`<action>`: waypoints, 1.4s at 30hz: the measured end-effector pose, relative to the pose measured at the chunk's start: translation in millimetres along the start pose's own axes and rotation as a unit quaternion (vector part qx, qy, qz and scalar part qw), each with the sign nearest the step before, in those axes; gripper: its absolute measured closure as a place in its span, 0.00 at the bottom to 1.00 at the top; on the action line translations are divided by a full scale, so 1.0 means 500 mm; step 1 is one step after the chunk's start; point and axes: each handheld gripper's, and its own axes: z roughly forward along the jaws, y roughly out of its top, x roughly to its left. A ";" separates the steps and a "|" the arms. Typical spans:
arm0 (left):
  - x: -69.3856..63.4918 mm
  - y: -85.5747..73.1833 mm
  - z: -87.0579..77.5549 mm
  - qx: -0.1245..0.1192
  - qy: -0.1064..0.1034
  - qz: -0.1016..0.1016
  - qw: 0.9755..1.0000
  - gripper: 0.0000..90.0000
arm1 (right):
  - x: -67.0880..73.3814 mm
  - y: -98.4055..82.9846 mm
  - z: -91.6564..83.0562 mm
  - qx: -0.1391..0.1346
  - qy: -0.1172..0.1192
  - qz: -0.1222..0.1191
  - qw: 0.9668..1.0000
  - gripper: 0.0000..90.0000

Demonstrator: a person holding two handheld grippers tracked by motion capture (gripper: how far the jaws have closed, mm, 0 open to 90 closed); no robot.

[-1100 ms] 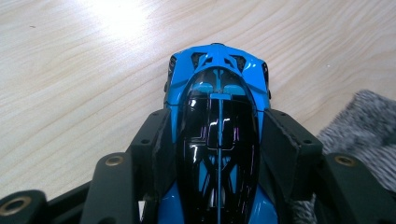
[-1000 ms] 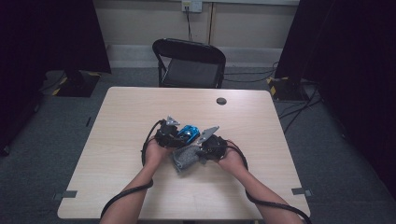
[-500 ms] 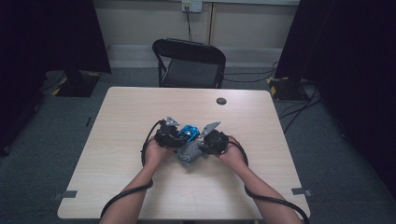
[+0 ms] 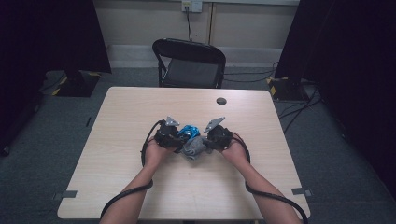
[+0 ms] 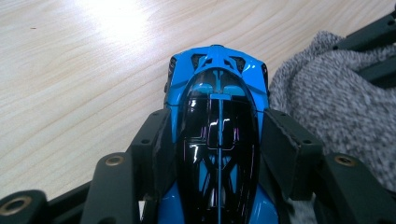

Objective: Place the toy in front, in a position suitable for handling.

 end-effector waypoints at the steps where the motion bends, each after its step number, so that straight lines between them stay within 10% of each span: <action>1: 0.000 0.000 0.000 0.000 0.000 0.000 1.000 0.49 | -0.003 -0.001 0.000 0.000 -0.002 0.000 1.000 0.85; 42: 0.001 0.001 -0.001 0.002 0.000 -0.001 1.000 0.49 | -0.090 -0.038 -0.018 0.010 -0.063 0.076 0.995 0.85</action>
